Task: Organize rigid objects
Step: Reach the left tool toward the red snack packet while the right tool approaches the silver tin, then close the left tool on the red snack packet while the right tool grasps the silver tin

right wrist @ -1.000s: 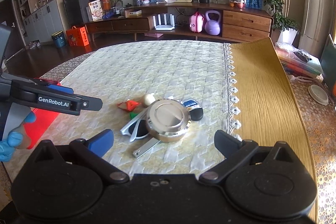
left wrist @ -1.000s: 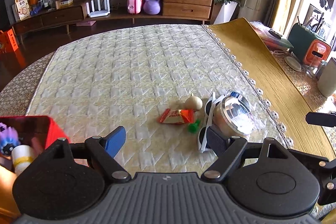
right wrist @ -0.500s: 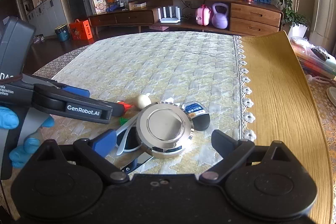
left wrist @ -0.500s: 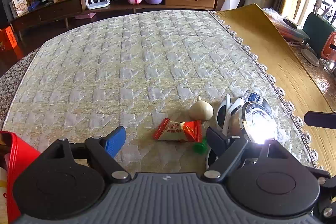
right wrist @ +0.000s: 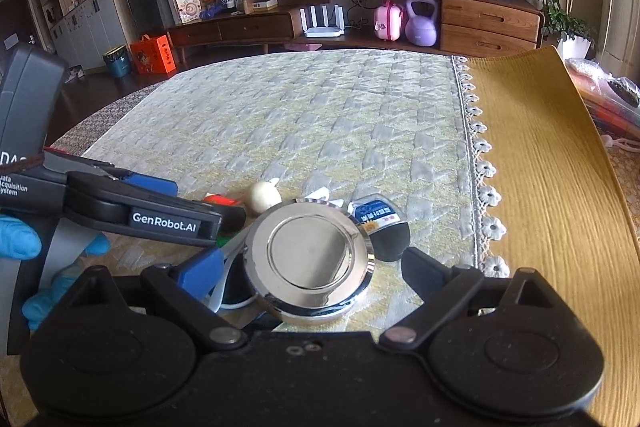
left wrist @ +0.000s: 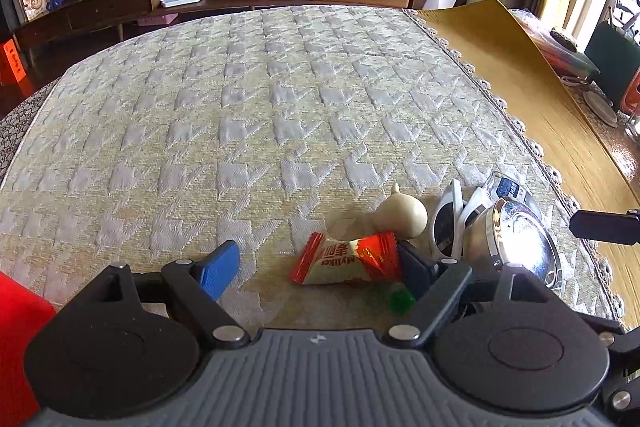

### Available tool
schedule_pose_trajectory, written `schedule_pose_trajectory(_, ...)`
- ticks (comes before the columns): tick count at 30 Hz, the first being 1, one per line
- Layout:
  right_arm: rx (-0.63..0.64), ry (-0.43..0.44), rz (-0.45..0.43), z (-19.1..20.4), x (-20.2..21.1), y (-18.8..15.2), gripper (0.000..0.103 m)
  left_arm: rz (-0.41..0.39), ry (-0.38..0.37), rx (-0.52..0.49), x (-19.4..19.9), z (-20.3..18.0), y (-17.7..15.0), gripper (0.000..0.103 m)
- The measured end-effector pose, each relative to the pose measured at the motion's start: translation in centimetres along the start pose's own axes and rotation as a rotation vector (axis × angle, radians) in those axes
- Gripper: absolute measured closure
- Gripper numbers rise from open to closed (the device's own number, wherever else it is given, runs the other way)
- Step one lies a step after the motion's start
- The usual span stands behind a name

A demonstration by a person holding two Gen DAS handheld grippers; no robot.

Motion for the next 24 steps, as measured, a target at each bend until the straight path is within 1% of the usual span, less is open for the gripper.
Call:
schedule_pose_trajectory(6,-0.008,-0.006,-0.002,-0.3,-0.9,0.1,0.008,-0.020,-0.005,-0.016,-0.2,-0.3,0.2,0.019)
schedule_pose_trajectory(8,-0.007,-0.007,0.004,-0.3,-1.1,0.0,0.011,-0.030,-0.015,-0.021,-0.2,-0.5,0.2,0.020)
schedule_pose_trajectory(10,-0.003,-0.005,0.005,-0.2,-1.3,0.0,0.012,-0.039,-0.017,-0.032,-0.1,-0.7,0.0,0.026)
schedule_pose_trajectory(11,0.000,-0.004,0.004,0.0,-1.4,0.0,0.014,-0.044,-0.020,-0.035,-0.1,-0.7,0.0,0.028)
schedule_pose_trajectory(13,0.011,-0.001,0.002,0.3,-1.4,-0.1,0.019,-0.050,-0.024,-0.042,0.0,-0.8,-0.1,0.036)
schedule_pose_trajectory(14,0.014,-0.001,0.003,0.5,-1.4,-0.1,0.021,-0.051,-0.021,-0.045,0.1,-0.8,-0.2,0.039)
schedule_pose_trajectory(15,0.014,-0.003,0.005,0.6,-1.5,-0.1,0.023,-0.052,-0.021,-0.046,0.1,-0.9,-0.1,0.043)
schedule_pose_trajectory(17,0.010,-0.013,0.008,0.6,-1.7,-0.2,0.025,-0.055,-0.020,-0.048,0.3,-0.8,-0.2,0.048)
schedule_pose_trajectory(21,-0.004,-0.011,0.007,0.3,-1.6,-0.2,0.026,-0.058,0.010,-0.065,0.4,-0.8,-0.2,0.062)
schedule_pose_trajectory(22,-0.005,-0.011,0.008,0.3,-1.6,-0.2,0.026,-0.060,0.007,-0.064,0.5,-0.8,-0.2,0.066)
schedule_pose_trajectory(24,-0.004,-0.013,0.008,0.4,-1.5,-0.2,0.026,-0.061,0.003,-0.057,0.6,-0.6,-0.2,0.070)
Point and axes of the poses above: each gripper's, at about its wrist camera, not at the fingertips, and x roughly against the way its jaws point, z to its left, y to its top, the point moved 2 cm from there along -x, roughly the way its jaws point, and after that the axes turned 14 degrees about -x, right-handed, at the moved point
